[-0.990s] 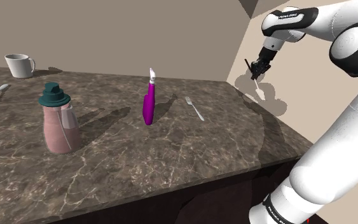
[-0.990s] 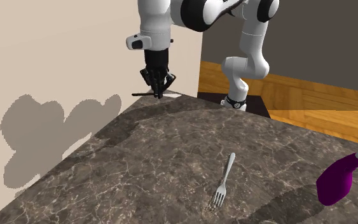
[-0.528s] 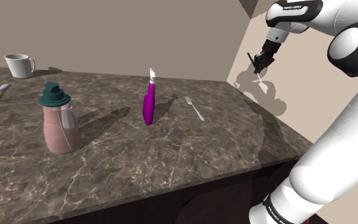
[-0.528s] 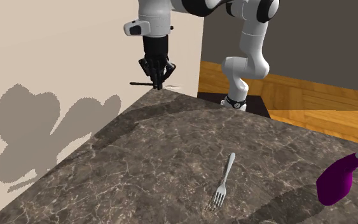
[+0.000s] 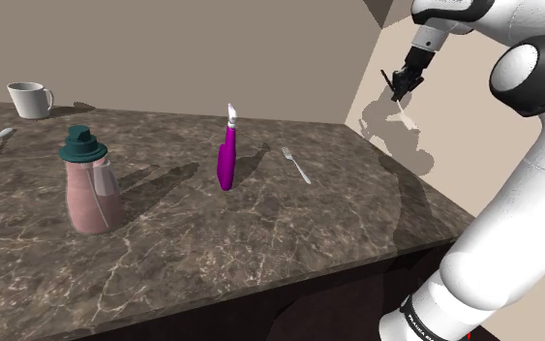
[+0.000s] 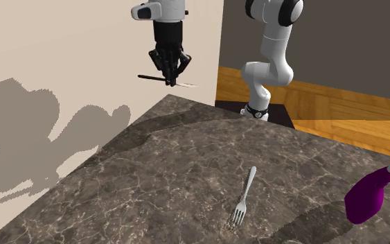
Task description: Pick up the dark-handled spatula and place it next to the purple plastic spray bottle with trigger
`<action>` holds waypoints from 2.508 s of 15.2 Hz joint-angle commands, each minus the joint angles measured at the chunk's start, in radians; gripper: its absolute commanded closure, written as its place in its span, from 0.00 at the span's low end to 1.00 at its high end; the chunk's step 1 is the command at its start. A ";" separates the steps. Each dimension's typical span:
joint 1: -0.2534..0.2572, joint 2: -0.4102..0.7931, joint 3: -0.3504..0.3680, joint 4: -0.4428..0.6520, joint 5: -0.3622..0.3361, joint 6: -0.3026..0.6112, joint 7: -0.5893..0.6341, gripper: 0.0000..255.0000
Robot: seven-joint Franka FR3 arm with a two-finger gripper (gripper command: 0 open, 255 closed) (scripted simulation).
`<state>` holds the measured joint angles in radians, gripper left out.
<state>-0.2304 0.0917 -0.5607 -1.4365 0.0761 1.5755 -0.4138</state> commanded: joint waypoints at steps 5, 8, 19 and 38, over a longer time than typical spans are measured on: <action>0.070 -0.125 0.052 -0.106 -0.072 0.001 0.117 1.00; 0.107 -0.211 0.104 -0.195 -0.114 0.014 0.206 1.00; 0.199 -0.416 0.305 -0.408 -0.163 0.022 0.507 1.00; 0.350 -0.441 0.640 -0.441 -0.084 0.010 0.980 1.00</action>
<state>0.1118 -0.3583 0.0624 -1.8889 -0.0122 1.5887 0.5406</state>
